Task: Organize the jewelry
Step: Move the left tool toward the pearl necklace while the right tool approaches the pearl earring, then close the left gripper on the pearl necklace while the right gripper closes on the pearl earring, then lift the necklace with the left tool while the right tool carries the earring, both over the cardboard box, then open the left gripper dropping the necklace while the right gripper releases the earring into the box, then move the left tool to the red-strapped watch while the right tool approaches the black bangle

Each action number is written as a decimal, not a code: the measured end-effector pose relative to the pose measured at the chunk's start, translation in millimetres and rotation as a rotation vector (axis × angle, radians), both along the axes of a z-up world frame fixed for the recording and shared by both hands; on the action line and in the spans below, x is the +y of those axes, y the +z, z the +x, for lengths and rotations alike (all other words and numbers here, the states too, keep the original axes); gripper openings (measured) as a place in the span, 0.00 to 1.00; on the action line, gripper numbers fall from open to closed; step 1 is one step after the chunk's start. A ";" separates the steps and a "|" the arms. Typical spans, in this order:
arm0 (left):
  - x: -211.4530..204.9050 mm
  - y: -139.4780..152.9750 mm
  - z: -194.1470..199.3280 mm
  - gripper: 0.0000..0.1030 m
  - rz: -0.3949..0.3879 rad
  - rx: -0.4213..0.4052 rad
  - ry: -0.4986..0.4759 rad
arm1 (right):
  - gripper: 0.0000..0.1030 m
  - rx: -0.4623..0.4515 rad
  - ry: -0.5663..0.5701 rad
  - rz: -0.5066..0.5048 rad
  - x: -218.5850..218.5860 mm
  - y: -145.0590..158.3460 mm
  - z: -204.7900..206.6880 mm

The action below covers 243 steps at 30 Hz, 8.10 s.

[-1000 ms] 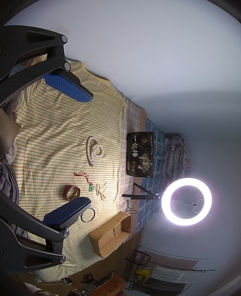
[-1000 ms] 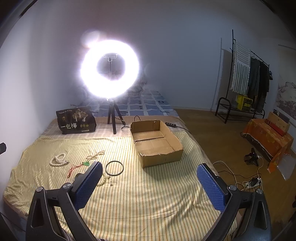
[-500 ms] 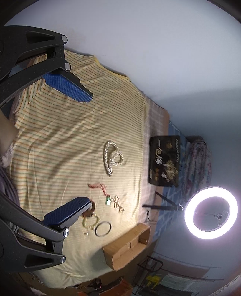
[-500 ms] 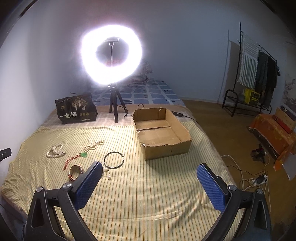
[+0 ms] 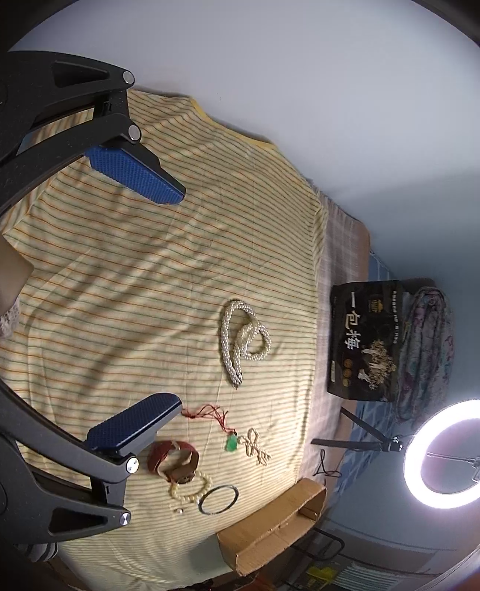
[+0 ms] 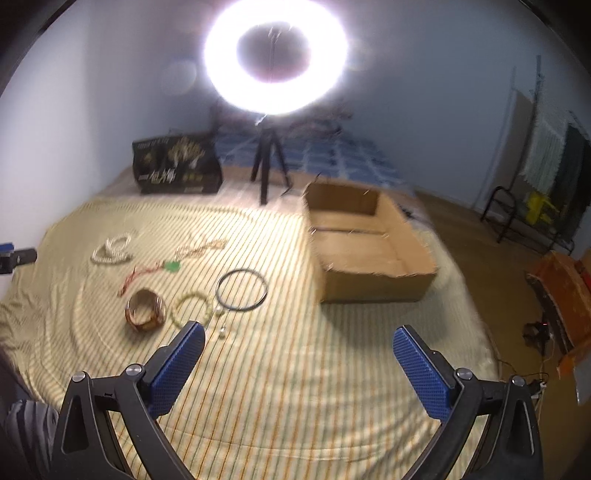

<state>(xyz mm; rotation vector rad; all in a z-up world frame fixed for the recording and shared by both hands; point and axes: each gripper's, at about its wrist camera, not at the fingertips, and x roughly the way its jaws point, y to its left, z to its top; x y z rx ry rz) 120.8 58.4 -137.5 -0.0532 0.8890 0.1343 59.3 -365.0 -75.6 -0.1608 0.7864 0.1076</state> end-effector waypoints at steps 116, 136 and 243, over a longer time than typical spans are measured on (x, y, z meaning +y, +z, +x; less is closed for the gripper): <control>-91.8 136.0 94.2 0.05 -0.213 -0.288 -0.257 | 0.06 0.015 0.139 0.167 -53.2 32.8 42.7; -287.4 164.6 184.7 0.05 -0.246 -0.271 -0.529 | 0.06 -0.009 0.056 0.176 -131.3 39.6 106.7; -104.1 -68.7 94.2 0.37 -0.315 0.319 -0.268 | 0.38 0.451 -0.160 0.381 3.8 -100.9 136.1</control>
